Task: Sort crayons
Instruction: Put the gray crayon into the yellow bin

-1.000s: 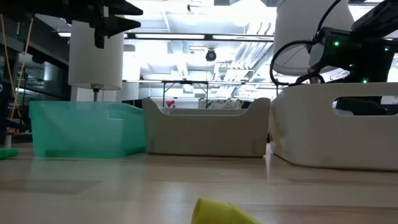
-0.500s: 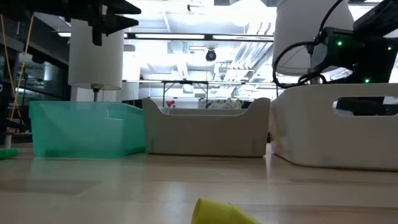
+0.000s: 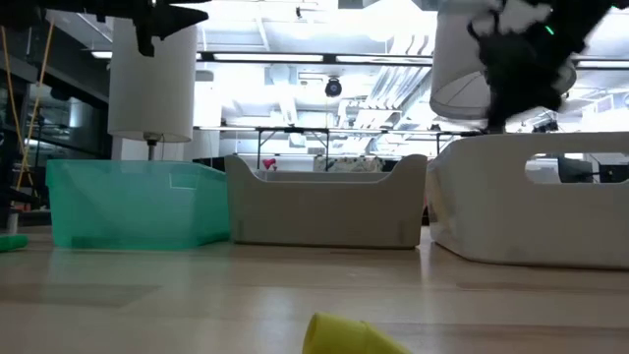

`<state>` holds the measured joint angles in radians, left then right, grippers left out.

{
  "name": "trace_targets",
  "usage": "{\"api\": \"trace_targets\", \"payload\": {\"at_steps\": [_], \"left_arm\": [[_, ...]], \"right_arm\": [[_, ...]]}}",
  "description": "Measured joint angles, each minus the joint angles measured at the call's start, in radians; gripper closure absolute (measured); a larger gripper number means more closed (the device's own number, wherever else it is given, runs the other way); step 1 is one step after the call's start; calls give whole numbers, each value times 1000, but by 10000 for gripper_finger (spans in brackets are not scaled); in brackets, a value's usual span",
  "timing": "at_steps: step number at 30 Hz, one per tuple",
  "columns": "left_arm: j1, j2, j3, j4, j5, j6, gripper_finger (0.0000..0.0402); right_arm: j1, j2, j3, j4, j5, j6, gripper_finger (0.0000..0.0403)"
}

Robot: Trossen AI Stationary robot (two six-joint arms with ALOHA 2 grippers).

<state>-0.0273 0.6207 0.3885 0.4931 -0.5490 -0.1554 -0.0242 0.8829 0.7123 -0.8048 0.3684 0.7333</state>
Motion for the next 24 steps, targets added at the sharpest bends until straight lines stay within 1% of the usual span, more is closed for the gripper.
{"api": "trace_targets", "payload": {"at_steps": [3, 5, 10, 12, 14, 16, 19, 22, 24], "left_arm": [[0, 52, 4, 0, 50, -20, 257], [0, 113, 20, 1, 84, -31, 257], [1, 300, 121, 9, 151, 60, 257], [2, 382, 173, 18, 165, 104, 257], [2, 452, 226, 34, 187, 145, 257], [6, 512, 279, 39, 214, 174, 257], [20, 576, 335, 35, 270, 172, 257], [41, 603, 366, 36, 313, 146, 257], [54, 607, 375, 38, 329, 114, 257]], "right_arm": [[0, 15, 9, 257, 9, -43, 401], [0, 53, 10, 458, 10, -88, 402], [1, 206, 13, 924, -9, -255, 402], [0, 272, 38, 1038, -24, -309, 402], [0, 337, 82, 1077, -34, -354, 402], [0, 394, 134, 1076, -56, -391, 402], [6, 464, 208, 1076, -111, -445, 402], [21, 512, 272, 1074, -153, -506, 402], [32, 531, 304, 1057, -161, -542, 402]]}}
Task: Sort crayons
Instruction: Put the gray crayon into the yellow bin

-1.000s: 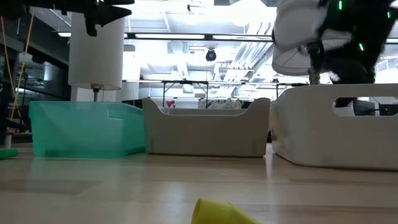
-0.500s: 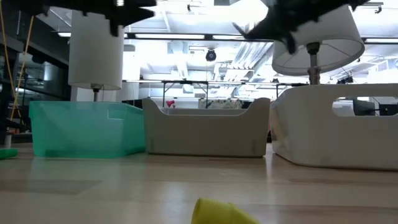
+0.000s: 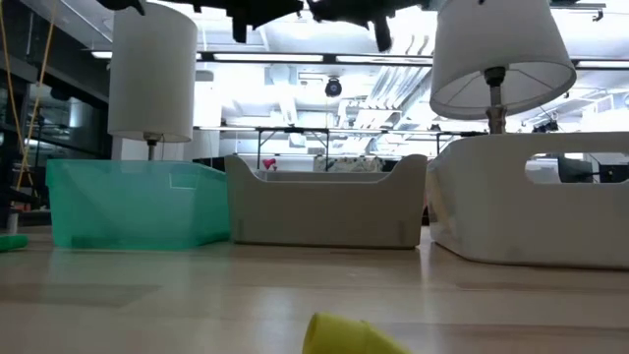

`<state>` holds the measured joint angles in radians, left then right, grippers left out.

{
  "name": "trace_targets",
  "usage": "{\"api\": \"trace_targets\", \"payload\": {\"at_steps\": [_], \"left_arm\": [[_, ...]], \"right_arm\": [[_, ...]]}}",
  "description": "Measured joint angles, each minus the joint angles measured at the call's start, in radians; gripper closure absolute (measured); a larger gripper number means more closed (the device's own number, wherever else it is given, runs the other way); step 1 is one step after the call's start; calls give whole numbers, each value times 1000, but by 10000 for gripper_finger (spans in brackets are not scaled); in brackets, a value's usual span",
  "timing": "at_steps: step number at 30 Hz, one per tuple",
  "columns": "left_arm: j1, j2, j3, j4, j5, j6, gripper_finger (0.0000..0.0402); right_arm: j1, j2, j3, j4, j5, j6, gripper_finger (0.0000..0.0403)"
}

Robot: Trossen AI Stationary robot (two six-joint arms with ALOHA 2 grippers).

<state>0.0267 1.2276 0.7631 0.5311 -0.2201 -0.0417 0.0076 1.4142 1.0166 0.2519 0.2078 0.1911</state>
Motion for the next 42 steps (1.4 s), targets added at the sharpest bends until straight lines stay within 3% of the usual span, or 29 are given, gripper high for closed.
{"api": "trace_targets", "payload": {"at_steps": [7, 16, 26, 32, 37, 42], "left_arm": [[22, -4, 1, 63, 97, -80, 257], [19, 10, 1, 124, 151, -123, 257], [10, 87, 2, 242, 157, -118, 257], [13, 88, 7, 234, 157, -85, 258], [14, 61, 7, 203, 148, -45, 292], [14, 49, 7, 186, 126, -21, 367]], "right_arm": [[13, 0, 21, -16, -1, -39, 403], [13, 0, 21, 3, -3, -37, 403], [13, 0, 21, 8, -3, -36, 403], [13, 0, 21, 8, -3, -36, 403], [13, 0, 21, 11, -4, -36, 403], [14, 0, 21, 13, -5, -39, 403]]}}
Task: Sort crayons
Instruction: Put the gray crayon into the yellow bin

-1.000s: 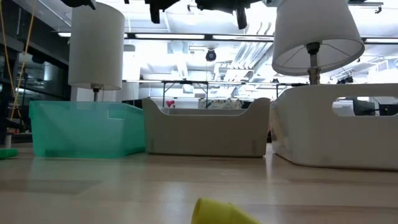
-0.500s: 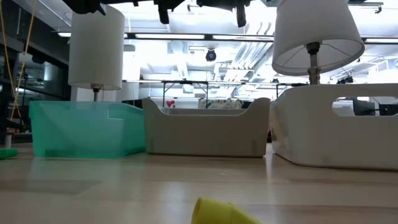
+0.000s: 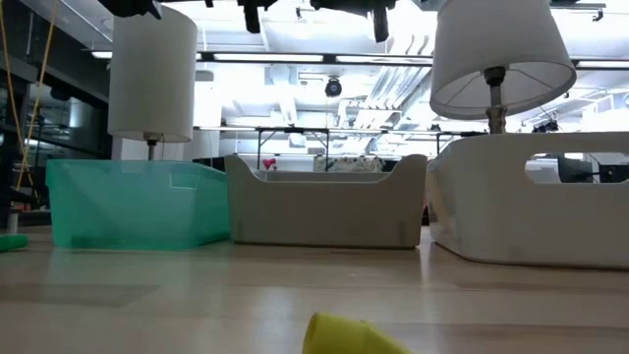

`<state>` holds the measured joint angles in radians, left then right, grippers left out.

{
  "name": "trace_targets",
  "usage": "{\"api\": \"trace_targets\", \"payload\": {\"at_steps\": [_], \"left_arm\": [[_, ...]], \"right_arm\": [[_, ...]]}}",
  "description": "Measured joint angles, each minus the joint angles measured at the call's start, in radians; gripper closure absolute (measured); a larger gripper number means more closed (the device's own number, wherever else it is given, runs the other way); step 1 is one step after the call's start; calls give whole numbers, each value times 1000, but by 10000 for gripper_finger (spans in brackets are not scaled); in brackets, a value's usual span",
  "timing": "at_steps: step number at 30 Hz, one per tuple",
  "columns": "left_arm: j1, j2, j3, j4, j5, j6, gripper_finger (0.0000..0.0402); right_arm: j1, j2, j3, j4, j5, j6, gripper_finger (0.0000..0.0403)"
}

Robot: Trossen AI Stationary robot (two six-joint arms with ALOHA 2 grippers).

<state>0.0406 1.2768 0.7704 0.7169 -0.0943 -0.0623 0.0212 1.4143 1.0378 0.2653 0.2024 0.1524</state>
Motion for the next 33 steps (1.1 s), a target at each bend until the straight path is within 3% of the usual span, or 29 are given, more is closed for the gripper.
{"api": "trace_targets", "payload": {"at_steps": [2, 5, 10, 19, 26, 33], "left_arm": [[0, -1, 0, -7, 0, -5, 389], [5, -1, 0, -7, 3, -14, 388], [18, -26, -2, -39, -7, 9, 396], [47, -228, -4, -359, -83, 61, 399], [44, -281, -5, -547, -97, 65, 400], [44, -127, -5, -530, -65, 6, 401]], "right_arm": [[0, 0, 0, 0, -1, -1, 400], [0, 1, 0, 9, 3, 1, 385], [-1, -19, -1, 8, 24, 30, 332], [-2, -178, -1, -196, 296, 50, 212], [-2, -252, -1, -314, 356, 99, 202], [-2, -255, -1, -392, 374, 183, 202]]}}
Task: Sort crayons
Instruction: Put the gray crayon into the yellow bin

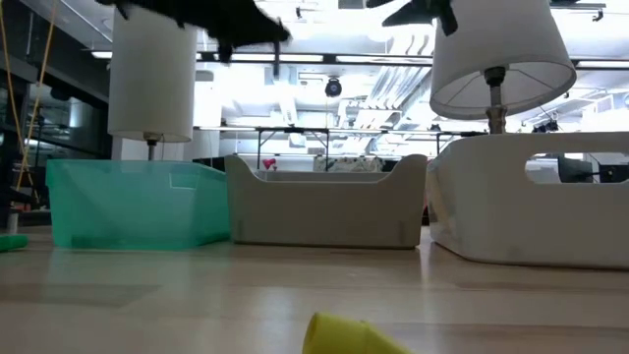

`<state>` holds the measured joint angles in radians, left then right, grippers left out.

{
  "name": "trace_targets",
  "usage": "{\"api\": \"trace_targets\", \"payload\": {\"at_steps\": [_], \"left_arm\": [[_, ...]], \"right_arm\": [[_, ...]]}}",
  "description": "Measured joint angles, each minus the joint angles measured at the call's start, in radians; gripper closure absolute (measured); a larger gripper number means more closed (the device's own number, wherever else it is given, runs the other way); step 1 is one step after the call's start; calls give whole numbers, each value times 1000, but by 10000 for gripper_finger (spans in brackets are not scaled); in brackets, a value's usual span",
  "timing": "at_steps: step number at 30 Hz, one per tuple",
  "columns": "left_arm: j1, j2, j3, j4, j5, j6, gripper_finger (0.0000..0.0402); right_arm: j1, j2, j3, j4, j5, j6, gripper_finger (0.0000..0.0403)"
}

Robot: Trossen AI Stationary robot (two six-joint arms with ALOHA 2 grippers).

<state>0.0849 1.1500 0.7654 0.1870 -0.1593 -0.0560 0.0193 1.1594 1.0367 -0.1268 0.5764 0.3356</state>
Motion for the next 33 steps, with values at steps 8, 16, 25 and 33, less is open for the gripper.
{"api": "trace_targets", "payload": {"at_steps": [8, 16, 25, 33], "left_arm": [[8, 364, 72, -33, 16, -137, 401], [70, 541, 390, -302, -6, 147, 401], [114, 633, 464, -371, -8, 297, 399], [111, 672, 465, -427, -8, 296, 339]], "right_arm": [[0, 7, 0, -138, 65, 133, 201], [0, 6, 0, -162, 71, 163, 201], [0, 6, 0, -162, 71, 162, 201], [0, 6, 0, -165, 71, 162, 201]]}}
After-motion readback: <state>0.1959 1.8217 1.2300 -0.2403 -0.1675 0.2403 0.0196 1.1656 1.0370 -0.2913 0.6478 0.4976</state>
